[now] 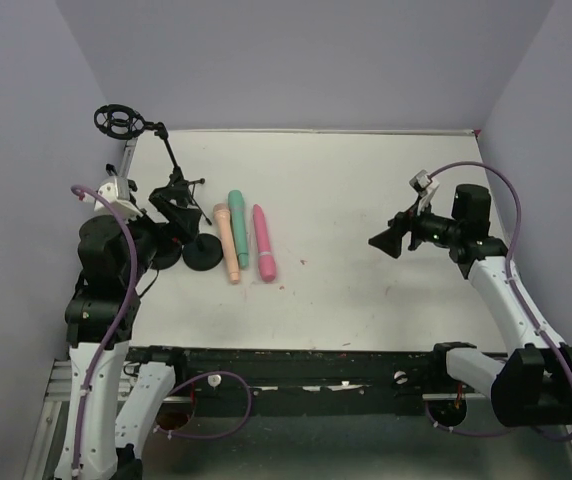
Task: Attach the microphones to the stand
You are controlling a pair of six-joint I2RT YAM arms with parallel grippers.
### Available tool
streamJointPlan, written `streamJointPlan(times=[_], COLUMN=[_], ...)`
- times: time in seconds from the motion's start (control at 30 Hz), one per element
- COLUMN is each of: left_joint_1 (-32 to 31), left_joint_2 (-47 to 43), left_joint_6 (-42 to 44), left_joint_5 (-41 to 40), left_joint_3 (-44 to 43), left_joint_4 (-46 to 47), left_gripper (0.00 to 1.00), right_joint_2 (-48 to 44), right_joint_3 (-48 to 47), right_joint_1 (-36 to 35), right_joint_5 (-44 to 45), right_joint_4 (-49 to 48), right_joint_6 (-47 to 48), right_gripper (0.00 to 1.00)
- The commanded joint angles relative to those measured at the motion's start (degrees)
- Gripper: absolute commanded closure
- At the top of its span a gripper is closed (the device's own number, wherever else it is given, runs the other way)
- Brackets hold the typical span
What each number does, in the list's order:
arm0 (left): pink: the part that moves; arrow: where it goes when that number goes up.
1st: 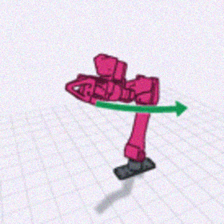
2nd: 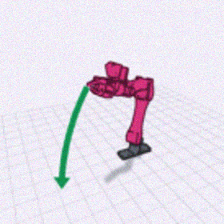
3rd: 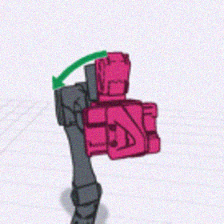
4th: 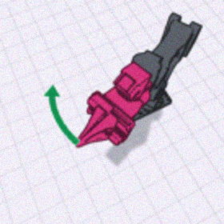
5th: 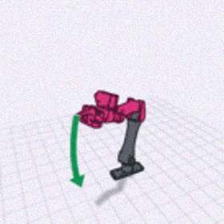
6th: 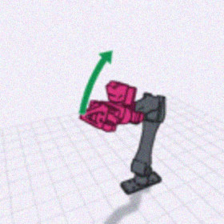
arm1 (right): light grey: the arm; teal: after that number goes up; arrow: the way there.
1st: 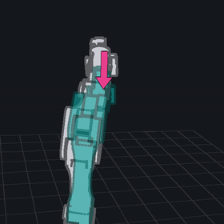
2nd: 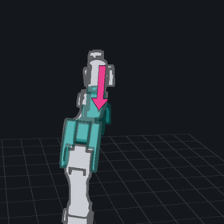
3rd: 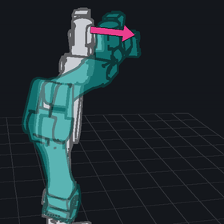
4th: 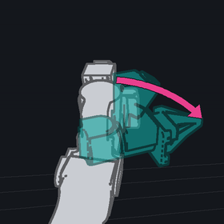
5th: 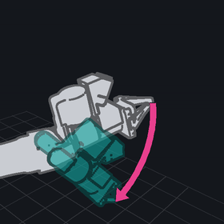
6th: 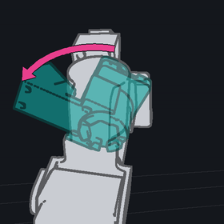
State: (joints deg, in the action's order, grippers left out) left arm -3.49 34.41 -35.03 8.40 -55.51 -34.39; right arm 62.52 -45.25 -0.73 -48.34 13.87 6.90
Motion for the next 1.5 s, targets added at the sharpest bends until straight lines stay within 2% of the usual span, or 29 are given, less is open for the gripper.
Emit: streamJointPlan(times=[0.0, 0.2, 0.37, 0.5, 0.63, 0.73, 0.87, 0.97, 1.13, 1.2, 1.47], left_joint_1=[-0.2, -0.1, -0.1, -1.1, -6.8, -12.7, -13.1, -13.1, -12.4, -11.7, -8.8], left_joint_2=[7.1, 13.8, 20.8, 23.3, 21.8, 16.5, 9.9, 6.8, 7.8, 11.1, 25.0], left_joint_6=[-4.9, 2.8, 8.8, 7.8, 4.1, 4.6, 10.1, 14.5, 22.5, 22.7, 22.9], left_joint_5=[-4.5, -6.1, -7.4, -7.9, -16.0, -22.3, -26.8, -29.2, -26.5, -25.7, -23.5], left_joint_3=[-9.6, -16.6, -23.3, -22.7, -17.5, -8.0, 7.7, 16.4, 31.2, 33.5, 31.2], left_joint_4=[-11.2, -11.9, -16.4, -16.1, -13.3, -3.3, 12.4, 25.2, 52.6, 59.2, 67.7], left_gripper=[0.01, 0.01, 0.01, 0.01, 0.02, 0.04, 0.06, 0.07, 0.11, 0.12, 0.27], right_joint_2=[1.3, 0.2, 0.0, 0.0, 0.2, 0.6, 0.9, 1.0, 1.3, 1.3, 1.6], right_joint_3=[-1.1, -0.7, -0.6, -0.5, -0.4, -0.3, -0.1, 0.1, 0.0, 0.1, 0.2], right_joint_1=[0.0, 0.1, 0.0, -0.1, -0.3, -0.4, -1.0, -1.1, -1.2, -1.4, -1.3], right_joint_5=[-6.2, -6.4, -7.9, -7.9, -7.6, -7.6, -8.2, -8.0, -7.6, -7.5, -6.5], right_joint_4=[5.1, 5.4, 5.8, 5.7, 5.8, 5.8, 5.8, 5.8, 5.7, 5.8, 5.9], right_joint_6=[7.7, 9.1, 10.1, 10.5, 10.8, 10.9, 11.1, 11.4, 11.6, 11.7, 12.1], right_gripper=[0.00, 0.00, 0.00, 0.00, 0.00, 0.00, 0.00, 0.00, 0.00, 0.00, 0.00])
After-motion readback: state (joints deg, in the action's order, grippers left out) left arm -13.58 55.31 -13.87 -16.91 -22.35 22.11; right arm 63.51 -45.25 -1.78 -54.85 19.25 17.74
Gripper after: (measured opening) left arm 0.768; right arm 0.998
